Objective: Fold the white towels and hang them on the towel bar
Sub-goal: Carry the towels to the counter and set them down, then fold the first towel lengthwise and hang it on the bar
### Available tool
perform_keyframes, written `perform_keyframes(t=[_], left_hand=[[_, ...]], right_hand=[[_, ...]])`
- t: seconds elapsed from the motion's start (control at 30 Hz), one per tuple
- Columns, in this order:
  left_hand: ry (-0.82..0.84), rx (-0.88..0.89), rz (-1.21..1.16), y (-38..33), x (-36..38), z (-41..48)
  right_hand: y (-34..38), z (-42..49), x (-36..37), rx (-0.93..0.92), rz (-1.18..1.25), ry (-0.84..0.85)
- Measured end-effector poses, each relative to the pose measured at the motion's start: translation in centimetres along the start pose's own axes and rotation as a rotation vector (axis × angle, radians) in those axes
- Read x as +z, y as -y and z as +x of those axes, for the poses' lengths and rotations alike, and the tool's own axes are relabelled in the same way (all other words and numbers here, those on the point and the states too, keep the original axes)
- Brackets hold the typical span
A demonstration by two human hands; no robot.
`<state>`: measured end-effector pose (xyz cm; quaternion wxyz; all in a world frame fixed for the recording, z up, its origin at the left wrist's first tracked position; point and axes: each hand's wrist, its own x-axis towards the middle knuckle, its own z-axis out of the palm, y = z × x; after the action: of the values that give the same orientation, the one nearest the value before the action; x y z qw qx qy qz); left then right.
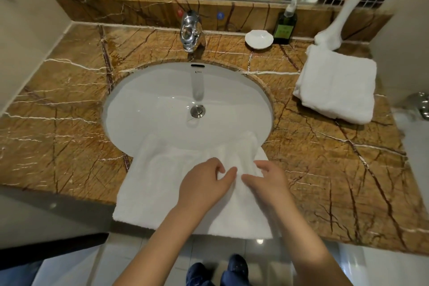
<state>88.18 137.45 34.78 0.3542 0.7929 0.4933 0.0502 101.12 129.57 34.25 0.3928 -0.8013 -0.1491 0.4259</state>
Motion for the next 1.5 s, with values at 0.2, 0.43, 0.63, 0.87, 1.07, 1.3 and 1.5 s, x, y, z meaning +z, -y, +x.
perform_keyframes(t=[0.2, 0.43, 0.63, 0.87, 1.07, 1.3, 1.5], left_hand=[[0.216, -0.262, -0.226, -1.9, -1.1, 2.0], [0.187, -0.270, -0.413, 0.7, -1.2, 1.4], [0.195, -0.242, -0.610, 2.5, -1.4, 0.6], [0.290, -0.234, -0.694, 3.1, -1.9, 0.4], [0.536, -0.310, -1.042, 4.3, -3.8, 0.8], [0.440, -0.184, -0.789, 6.7, -6.1, 0.1], [0.184, -0.099, -0.747, 10.8, -15.3, 0.2]], right_hand=[[2.2, -2.4, 1.5, -0.292, -0.107, 0.322], [-1.1, -3.8, 0.1, -0.373, -0.431, -0.069], [-2.4, -3.5, -1.7, -0.209, -0.767, -0.144], [0.1, -4.2, -1.3, -0.105, 0.012, 0.048], [3.8, -4.9, 4.0, 0.023, 0.338, 0.272], [0.4, -3.0, 6.6, -0.504, -0.387, -0.048], [-1.8, -3.5, 8.5, -0.601, -1.039, -0.176]])
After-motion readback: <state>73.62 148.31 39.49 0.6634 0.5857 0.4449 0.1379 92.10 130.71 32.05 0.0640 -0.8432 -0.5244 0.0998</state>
